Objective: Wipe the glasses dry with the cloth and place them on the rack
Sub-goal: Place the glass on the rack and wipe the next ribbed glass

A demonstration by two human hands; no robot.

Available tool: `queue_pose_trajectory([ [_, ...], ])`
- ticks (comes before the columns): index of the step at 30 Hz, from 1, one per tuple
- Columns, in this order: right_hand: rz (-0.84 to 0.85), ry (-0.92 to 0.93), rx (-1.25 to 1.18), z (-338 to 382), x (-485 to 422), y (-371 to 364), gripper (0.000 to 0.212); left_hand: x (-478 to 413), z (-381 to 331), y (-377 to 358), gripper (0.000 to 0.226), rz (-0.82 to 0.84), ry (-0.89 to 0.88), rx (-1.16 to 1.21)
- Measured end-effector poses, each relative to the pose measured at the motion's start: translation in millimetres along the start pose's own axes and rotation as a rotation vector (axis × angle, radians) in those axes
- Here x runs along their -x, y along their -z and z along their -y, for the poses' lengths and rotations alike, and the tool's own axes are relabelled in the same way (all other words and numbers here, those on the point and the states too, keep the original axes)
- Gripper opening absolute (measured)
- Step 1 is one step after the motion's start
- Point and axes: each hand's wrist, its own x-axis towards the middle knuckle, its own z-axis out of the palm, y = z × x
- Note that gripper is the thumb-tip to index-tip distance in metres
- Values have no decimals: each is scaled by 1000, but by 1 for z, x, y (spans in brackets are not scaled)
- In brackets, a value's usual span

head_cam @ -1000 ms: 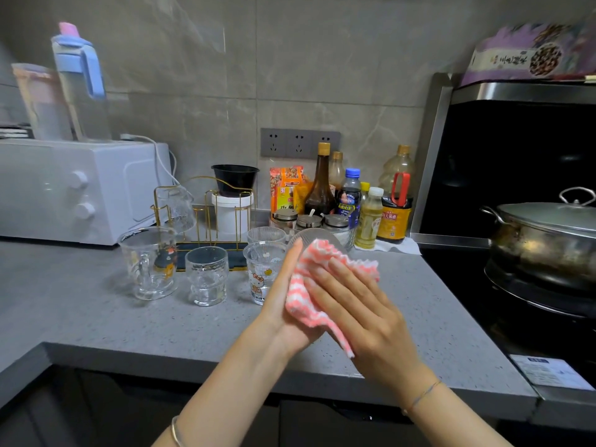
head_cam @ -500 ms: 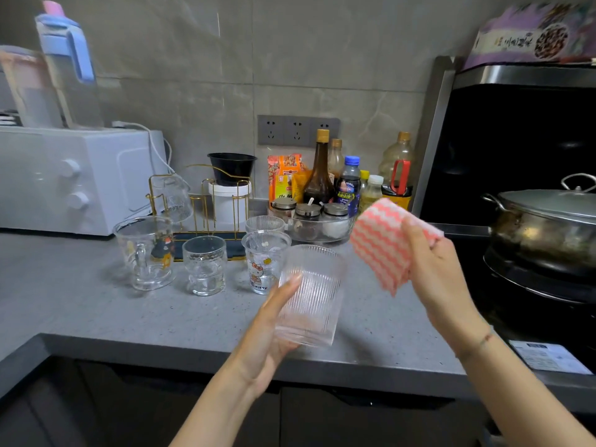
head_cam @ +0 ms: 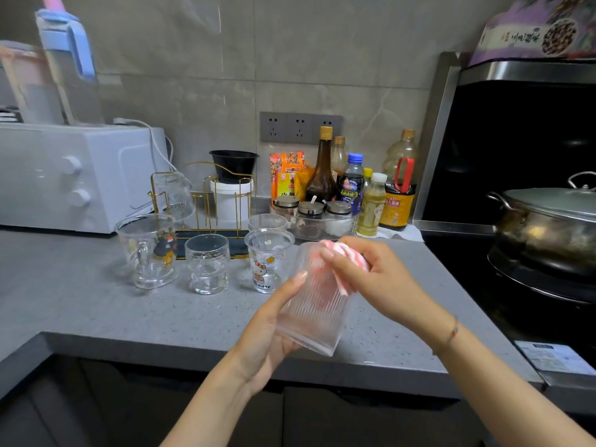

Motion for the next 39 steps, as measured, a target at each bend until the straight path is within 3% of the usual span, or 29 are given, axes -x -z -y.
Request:
queue_pose_trajectory([
  [2,-31,21,-16,-3,0,-3,49,1,-2,-1,46,42,26,-13],
  [7,-199,20,-121,-9,-2,-5,44,3,-8,-7,75,132,-27,-287],
  [14,-325,52,-32,-11,-7,-9,43,-1,-9,-24,99,-135,-350,-696],
  [17,-331,106,-16,-10,-10,-8,46,-4,-10,-21,89,-87,-382,-576],
  [21,-292,144,-258,-9,-10,-4,47,1,-22,-19,66,127,-133,-88],
  [23,-301,119,-377,-10,-10,-2,37,2,-25,-18,68,246,-14,146],
  [26,-291,75,-387,-14,-10,-3,39,-1,-23,-16,71,282,26,209],
  [29,-338,31,-376,-14,-11,0,37,-4,-26,-13,75,243,17,103],
  [31,-367,72,-304,-12,-13,3,39,-4,-32,-13,82,190,-51,-111],
  [35,-399,139,-126,-12,-19,1,41,-8,-35,-21,70,28,-255,-514],
  [39,-390,162,-137,-13,-20,-2,42,-12,-28,-20,68,-30,-336,-482],
])
